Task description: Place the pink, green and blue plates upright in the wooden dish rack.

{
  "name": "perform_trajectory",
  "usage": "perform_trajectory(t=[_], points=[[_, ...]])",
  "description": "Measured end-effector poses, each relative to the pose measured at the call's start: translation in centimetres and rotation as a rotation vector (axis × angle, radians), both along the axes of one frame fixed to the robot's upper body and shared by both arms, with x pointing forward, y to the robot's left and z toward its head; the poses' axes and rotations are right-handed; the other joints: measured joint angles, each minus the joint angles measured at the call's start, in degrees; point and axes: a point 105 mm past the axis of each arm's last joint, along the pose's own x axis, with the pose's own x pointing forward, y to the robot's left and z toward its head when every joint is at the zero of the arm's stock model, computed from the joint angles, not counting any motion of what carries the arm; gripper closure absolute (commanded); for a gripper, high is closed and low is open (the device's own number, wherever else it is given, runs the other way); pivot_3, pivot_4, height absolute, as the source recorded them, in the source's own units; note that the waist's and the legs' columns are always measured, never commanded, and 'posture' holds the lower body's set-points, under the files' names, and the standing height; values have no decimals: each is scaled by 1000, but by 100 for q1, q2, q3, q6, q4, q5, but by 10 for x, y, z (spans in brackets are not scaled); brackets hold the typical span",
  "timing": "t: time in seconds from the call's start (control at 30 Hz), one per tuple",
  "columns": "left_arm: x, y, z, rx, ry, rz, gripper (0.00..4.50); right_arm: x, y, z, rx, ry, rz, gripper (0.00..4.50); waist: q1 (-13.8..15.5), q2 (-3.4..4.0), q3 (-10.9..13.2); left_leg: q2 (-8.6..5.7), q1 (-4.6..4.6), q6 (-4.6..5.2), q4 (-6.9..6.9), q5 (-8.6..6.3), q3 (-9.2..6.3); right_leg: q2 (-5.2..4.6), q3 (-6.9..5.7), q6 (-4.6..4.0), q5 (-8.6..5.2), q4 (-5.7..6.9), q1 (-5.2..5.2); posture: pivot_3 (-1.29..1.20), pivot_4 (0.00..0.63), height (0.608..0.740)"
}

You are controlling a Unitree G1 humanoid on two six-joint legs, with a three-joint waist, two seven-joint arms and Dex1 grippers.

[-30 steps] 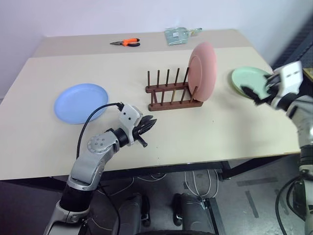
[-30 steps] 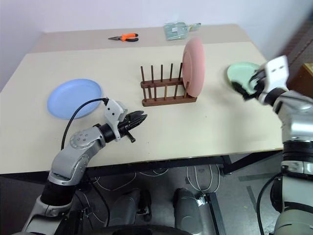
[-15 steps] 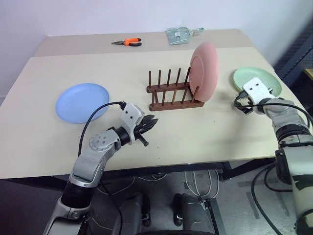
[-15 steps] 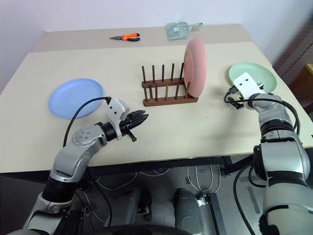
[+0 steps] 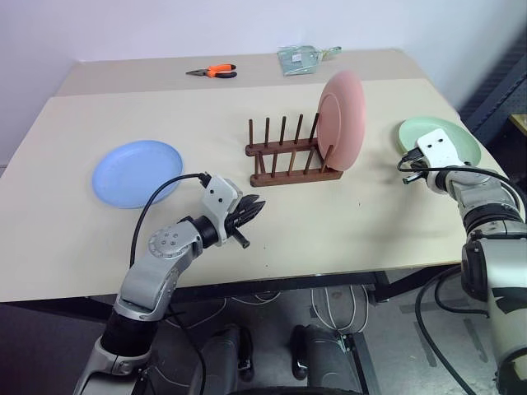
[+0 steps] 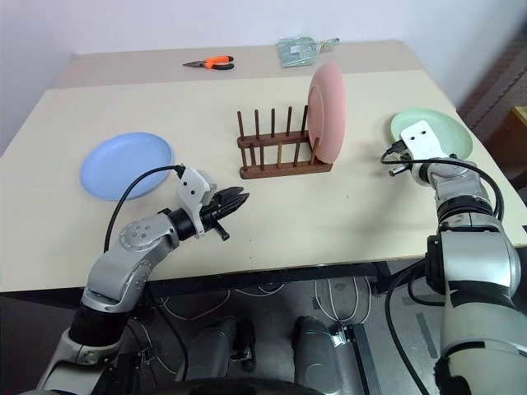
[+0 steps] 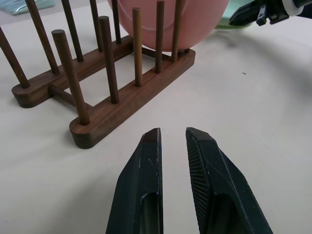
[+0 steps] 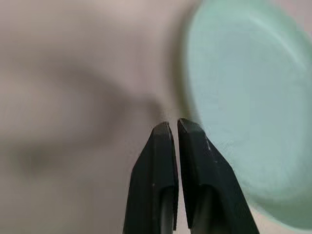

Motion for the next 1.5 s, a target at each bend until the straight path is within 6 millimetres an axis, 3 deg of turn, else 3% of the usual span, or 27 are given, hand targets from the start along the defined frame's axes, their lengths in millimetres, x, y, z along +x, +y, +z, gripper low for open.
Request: perform_trajectory(t=[0.1,0.2,0.3,0.43,0.67,0.8,0.97,1.17,1.27,1.37,1.4,1.5], points=[[0,0,-1,2,9,0,3706,-2,8,1,146,5,47,4419,-3,0,0,0,0,0,0,0,0,0,0,0,0,0,0,0,150,740],[0,0,-2,3,15,-4,3706,-1,17,10,179,-13,129,4419,-8,1,0,0,0,0,0,0,0,0,0,0,0,1,0,0,150,740],[-1,-1,-2,5,18,-17,3706,0,16,19,152,-48,150,3617,13,1,0,-1,0,1,0,0,0,-2,0,0,0,0,0,0,150,740],[-2,-5,-3,8,23,-38,3706,-3,2,17,44,-60,99,1772,3,1,0,-1,0,0,1,0,0,-2,0,0,0,1,0,0,150,740],[2,-9,-1,8,18,-51,3706,-3,-14,5,-4,-46,-63,1772,-12,1,0,1,1,-1,0,1,0,-1,0,-1,0,2,0,0,150,740],[1,-8,-3,8,23,-45,3706,0,-7,0,34,-8,-81,1772,-14,2,0,1,1,-2,0,1,0,0,0,-1,0,2,0,0,150,740],[-2,-4,-10,9,43,-28,3706,4,1,8,111,10,-84,1772,11,2,0,0,1,-1,0,1,0,-1,0,-1,0,2,0,0,150,740],[-5,-4,-8,6,32,-21,3706,4,-2,4,-8,49,-91,1772,-8,3,-1,0,1,-1,0,0,0,-2,1,-1,0,2,0,0,150,740],[-5,-4,-8,7,33,-18,3706,2,-5,1,-64,61,-97,2598,-12,3,-1,0,1,-1,0,0,0,-1,1,-1,0,2,0,0,150,740],[-5,-4,-8,8,33,-18,3706,2,-6,0,-102,61,-95,4180,-12,3,-1,0,1,-1,0,0,0,-1,0,-1,0,2,0,0,150,740],[-5,-4,-8,8,33,-18,3706,2,-7,1,-114,58,-98,4436,-13,3,-1,0,1,-2,0,0,0,-1,0,-1,0,2,0,0,150,740],[-5,-4,-8,8,32,-18,3706,3,-7,2,-146,51,-95,4436,-10,3,-1,0,1,-2,0,1,0,0,0,-1,0,2,0,0,150,740]])
